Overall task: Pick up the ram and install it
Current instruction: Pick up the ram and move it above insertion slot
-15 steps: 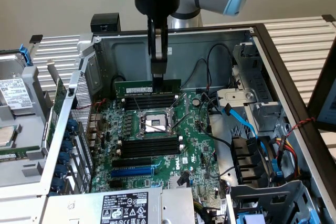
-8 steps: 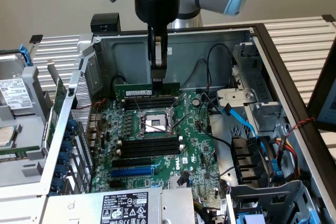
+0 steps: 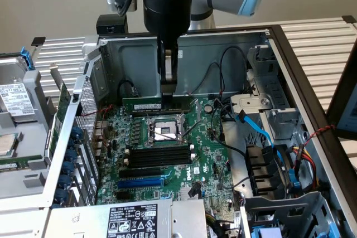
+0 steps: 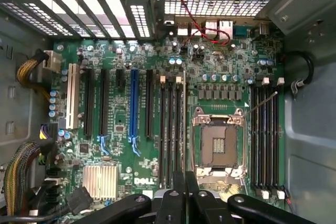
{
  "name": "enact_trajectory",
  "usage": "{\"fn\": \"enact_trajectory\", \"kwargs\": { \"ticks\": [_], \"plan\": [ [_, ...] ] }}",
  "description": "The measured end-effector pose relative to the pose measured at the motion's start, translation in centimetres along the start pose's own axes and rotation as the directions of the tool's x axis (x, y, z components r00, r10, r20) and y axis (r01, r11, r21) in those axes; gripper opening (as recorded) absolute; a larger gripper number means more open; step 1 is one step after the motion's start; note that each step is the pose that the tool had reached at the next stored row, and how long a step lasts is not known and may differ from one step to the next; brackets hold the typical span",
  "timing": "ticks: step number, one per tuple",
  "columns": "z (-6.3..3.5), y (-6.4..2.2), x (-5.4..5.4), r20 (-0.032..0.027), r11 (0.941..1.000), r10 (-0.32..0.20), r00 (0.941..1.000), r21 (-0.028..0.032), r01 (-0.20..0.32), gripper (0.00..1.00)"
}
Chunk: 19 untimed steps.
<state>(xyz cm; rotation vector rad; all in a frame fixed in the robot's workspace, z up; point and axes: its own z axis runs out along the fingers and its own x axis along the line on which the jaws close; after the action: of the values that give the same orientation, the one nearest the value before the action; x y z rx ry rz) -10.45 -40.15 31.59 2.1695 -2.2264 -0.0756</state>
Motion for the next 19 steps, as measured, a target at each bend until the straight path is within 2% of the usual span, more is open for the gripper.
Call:
{"fn": "enact_trajectory", "kwargs": {
  "ticks": [2,5,11,14,17,19],
  "plan": [
    [0.20,0.02,0.0,-0.0062,1.0000,0.000,1.0000,0.0000,0.000,0.13],
    [0.42,0.08,0.0,-0.0206,1.0000,0.001,0.9998,0.0008,-0.001,0.13],
    [1.32,0.20,0.1,-0.0196,1.0000,0.001,0.9998,0.0083,-0.001,0.13],
    [1.62,0.25,0.2,-0.0178,0.9999,0.001,0.9998,0.0155,-0.001,0.13],
    [1.91,0.29,0.3,-0.0157,0.9997,0.002,0.9999,0.0255,-0.001,0.13],
    [2.00,0.31,0.4,-0.0158,0.9996,0.002,0.9999,0.0266,-0.001,0.13]
  ]
}}
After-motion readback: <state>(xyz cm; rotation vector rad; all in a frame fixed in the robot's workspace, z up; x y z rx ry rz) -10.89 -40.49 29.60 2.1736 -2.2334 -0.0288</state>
